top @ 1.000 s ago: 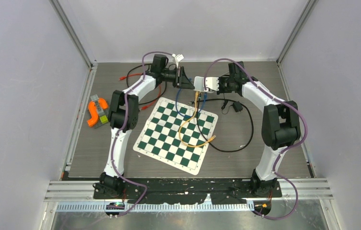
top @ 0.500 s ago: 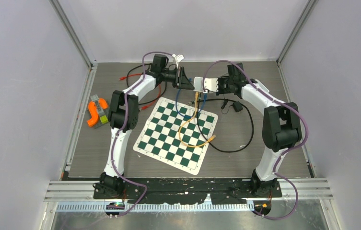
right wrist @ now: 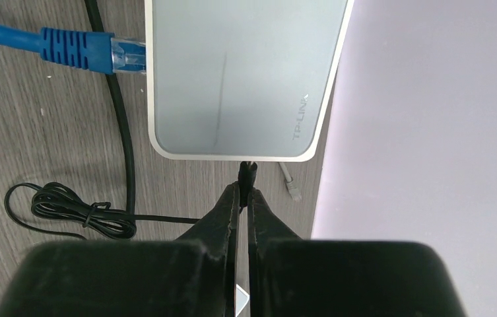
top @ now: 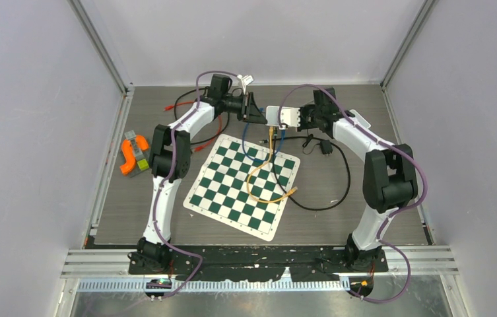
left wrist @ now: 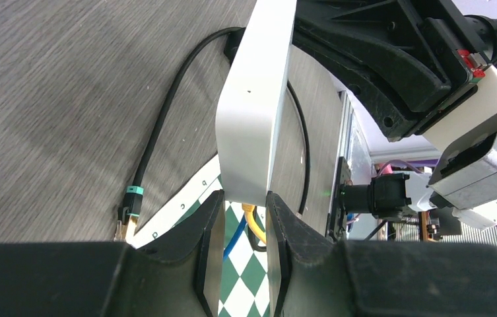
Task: Insert the plug into the switch port
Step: Place the connector at the center of the board.
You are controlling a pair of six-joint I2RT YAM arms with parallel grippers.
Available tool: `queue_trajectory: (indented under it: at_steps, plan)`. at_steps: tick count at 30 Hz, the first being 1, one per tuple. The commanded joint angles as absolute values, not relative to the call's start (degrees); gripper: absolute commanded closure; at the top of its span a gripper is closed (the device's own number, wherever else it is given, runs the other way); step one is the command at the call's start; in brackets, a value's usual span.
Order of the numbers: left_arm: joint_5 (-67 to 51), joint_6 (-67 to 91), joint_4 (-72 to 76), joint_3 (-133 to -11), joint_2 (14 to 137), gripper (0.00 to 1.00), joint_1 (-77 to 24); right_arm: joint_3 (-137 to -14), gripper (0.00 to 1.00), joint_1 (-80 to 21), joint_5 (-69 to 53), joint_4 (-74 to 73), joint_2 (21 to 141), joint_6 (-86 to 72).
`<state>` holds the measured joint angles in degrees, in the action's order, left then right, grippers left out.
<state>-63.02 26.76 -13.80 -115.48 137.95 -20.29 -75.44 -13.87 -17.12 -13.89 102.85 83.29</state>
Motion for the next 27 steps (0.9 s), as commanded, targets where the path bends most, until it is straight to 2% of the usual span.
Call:
queue_trajectory:
  at_steps: [1,15,27]
  plan:
    - [-65.1,26.5,-14.0,-118.3,135.9,1.00,-20.9,-75.0,0.95,-15.5,-19.1,-9.9,99.7,86.2]
    - [-66.0,26.5,-15.7,-119.9,136.5,1.00,-20.9,-75.4,0.95,-17.1,-21.2,-6.0,99.7,82.8]
    - [-66.1,27.5,-16.2,-121.4,137.0,1.00,-20.5,-76.2,0.95,-16.7,-25.9,-16.1,96.4,88.6]
